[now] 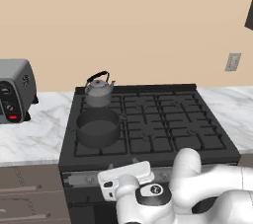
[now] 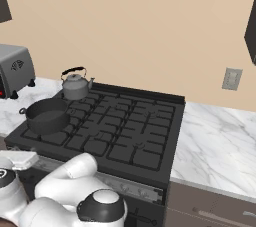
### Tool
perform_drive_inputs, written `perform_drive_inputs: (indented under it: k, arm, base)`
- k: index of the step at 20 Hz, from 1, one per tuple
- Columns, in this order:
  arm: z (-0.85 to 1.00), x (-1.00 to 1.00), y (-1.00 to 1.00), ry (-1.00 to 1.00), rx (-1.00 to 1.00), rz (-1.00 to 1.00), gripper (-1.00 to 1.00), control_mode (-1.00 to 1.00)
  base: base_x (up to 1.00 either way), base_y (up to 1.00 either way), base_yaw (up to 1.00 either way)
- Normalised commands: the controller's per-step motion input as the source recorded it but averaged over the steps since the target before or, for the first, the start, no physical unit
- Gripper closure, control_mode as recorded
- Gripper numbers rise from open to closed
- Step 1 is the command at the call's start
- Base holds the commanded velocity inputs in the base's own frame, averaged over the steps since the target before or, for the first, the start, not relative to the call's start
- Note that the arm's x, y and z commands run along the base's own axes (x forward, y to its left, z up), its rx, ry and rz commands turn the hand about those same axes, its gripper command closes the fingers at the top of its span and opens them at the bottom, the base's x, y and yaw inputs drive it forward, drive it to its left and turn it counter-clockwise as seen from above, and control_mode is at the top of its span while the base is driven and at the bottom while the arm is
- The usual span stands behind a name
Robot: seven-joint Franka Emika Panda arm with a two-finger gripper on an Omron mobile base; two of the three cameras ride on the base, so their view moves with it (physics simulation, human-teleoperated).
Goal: Pick the kettle from the cabinet and place it on a stove burner. Then pick the pot from the counter and place it on another stove burner. Finally, turn both burners on.
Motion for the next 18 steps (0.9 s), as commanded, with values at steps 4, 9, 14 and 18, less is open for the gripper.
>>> perform_drive_inputs:
  k: [4,9,14,18]
  arm:
    - [-0.30,-0.10,0.01,-0.03,0.02,0.00,-1.00,-1.00]
    - [-0.19,-0.04,0.00,-0.04,0.06,-0.01,-1.00,-1.00]
    - [-0.22,-0.01,0.01,-0.01,0.01,0.00,-1.00,-1.00]
    - [-0.23,0.00,0.14,-0.02,0.02,0.00,-1.00,-1.00]
  base:
    - [0.00,0.00,0.00]
    - [0.00,0.00,0.00]
    - [0.00,0.00,0.00]
    - [0.00,0.00,0.00]
